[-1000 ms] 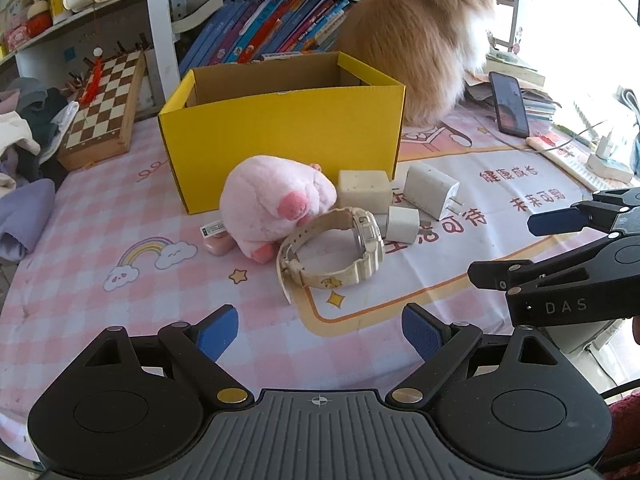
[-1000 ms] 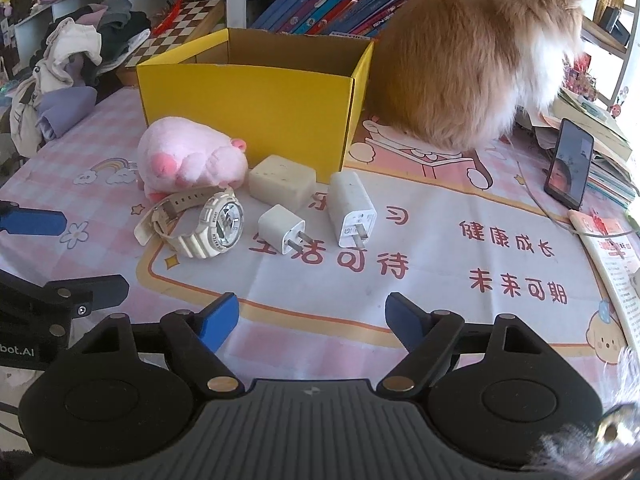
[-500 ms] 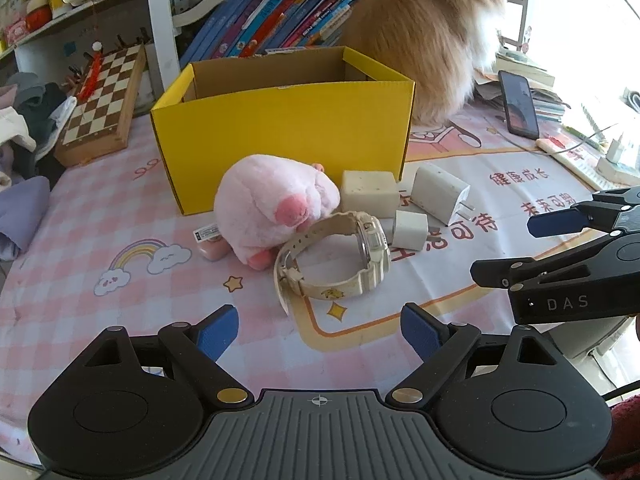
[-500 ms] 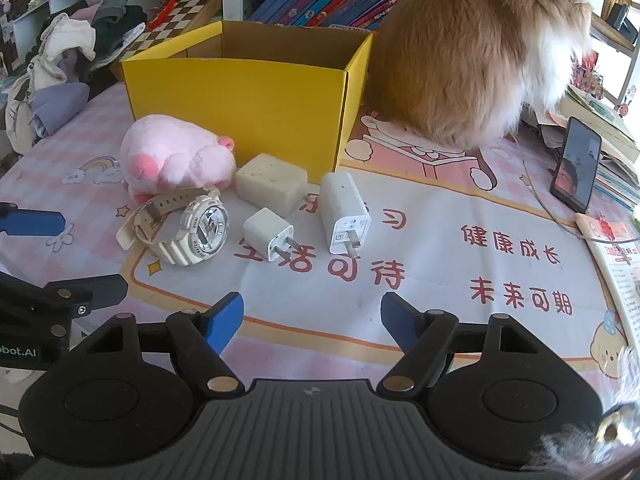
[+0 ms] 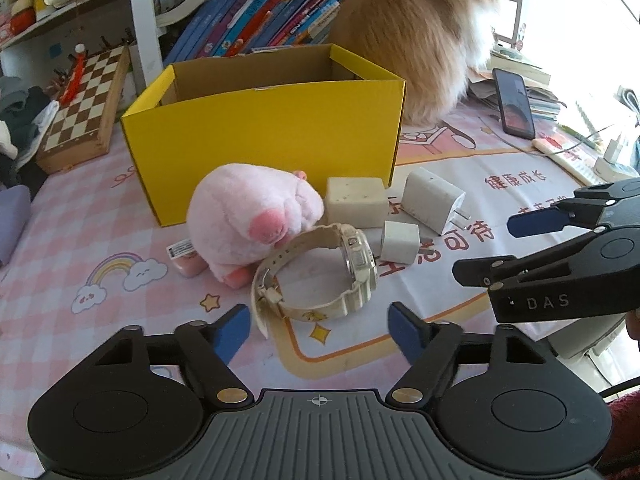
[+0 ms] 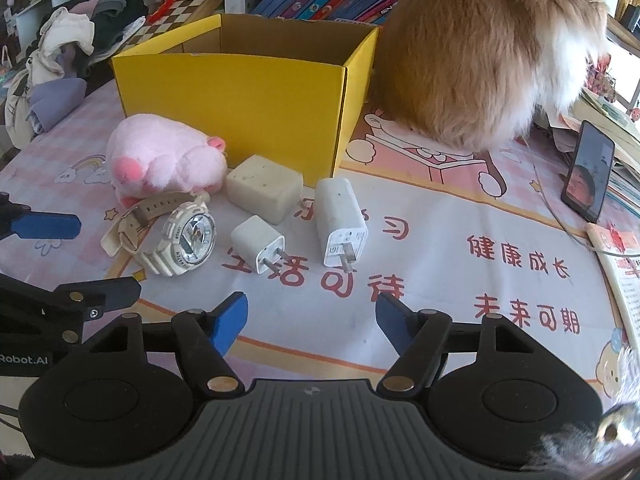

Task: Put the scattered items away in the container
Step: 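Move the left tool toward the white watch while the right tool approaches the tall white charger, then close the left tool on the watch case while the right tool grips the tall white charger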

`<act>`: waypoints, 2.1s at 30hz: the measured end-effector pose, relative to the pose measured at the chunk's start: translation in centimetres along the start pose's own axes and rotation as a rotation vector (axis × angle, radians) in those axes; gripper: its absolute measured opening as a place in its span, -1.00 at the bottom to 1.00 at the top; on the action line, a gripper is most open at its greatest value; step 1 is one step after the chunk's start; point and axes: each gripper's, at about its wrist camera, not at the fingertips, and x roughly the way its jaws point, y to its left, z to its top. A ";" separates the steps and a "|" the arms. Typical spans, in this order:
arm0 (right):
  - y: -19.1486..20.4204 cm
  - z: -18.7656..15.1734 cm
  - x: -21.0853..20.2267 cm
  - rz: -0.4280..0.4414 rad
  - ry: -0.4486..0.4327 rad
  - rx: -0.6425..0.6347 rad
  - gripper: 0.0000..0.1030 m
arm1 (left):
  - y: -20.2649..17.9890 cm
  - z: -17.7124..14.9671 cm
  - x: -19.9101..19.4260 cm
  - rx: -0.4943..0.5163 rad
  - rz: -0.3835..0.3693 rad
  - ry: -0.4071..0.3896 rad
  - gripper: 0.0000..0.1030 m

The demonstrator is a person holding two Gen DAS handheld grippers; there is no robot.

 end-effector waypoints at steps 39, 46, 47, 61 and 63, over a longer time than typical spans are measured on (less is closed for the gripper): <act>-1.5 3.8 4.8 0.020 0.019 -0.043 -0.16 | -1.0 2.5 4.6 0.027 -0.116 0.058 -0.55; -1.5 4.3 5.7 0.008 0.028 -0.036 -0.30 | -0.9 2.4 5.2 0.025 -0.134 0.078 -0.58; -1.5 4.3 5.8 0.005 0.030 -0.036 -0.33 | -0.9 2.4 5.2 0.026 -0.135 0.078 -0.58; -1.0 4.2 4.7 0.018 0.019 -0.043 -0.52 | -0.1 1.7 4.2 0.014 -0.163 0.077 -0.63; -0.7 4.1 4.0 0.022 0.008 -0.045 -0.52 | 0.1 1.6 3.8 0.008 -0.164 0.072 -0.64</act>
